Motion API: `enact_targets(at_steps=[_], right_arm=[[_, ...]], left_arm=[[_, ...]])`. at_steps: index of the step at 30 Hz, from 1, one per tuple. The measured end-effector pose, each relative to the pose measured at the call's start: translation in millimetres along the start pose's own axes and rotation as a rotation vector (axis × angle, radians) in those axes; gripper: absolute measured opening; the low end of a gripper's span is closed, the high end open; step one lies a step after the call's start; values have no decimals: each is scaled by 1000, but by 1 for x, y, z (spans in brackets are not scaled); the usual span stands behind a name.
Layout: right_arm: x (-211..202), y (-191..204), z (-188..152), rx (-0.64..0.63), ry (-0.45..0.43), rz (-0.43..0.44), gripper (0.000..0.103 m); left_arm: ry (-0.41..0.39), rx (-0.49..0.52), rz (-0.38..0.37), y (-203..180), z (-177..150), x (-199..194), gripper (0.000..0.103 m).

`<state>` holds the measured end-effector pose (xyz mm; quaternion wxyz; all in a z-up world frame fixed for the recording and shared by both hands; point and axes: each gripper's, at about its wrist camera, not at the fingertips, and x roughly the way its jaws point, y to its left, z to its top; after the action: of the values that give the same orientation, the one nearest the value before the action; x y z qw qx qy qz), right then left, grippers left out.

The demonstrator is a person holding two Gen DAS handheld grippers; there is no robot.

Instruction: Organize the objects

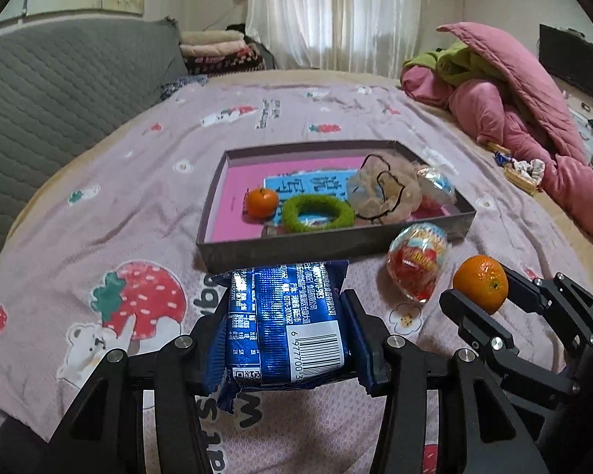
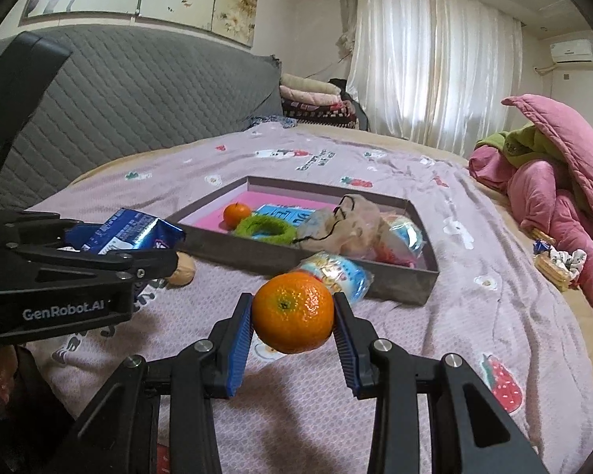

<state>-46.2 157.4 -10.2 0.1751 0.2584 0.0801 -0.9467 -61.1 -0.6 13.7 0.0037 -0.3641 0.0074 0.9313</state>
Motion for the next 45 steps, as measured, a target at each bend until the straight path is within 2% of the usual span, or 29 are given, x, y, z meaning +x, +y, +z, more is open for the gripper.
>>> enact_targets(at_steps=[10,15,36,45], right_arm=[[-9,-2,12,-17,-61,-33,39],[-9,-2,13,-26,-64,-36,39],[-2,-14,63,-33,-151,-57,39],[11,-17,81,-48,-167,-63,39]], left_arm=[[-72,50,21,-4,7,-11,53],[-98,60,38,-3,11,-14,53],[-157,21,22,7,55,-10,53],[-145,30,8,3,68,7,53]])
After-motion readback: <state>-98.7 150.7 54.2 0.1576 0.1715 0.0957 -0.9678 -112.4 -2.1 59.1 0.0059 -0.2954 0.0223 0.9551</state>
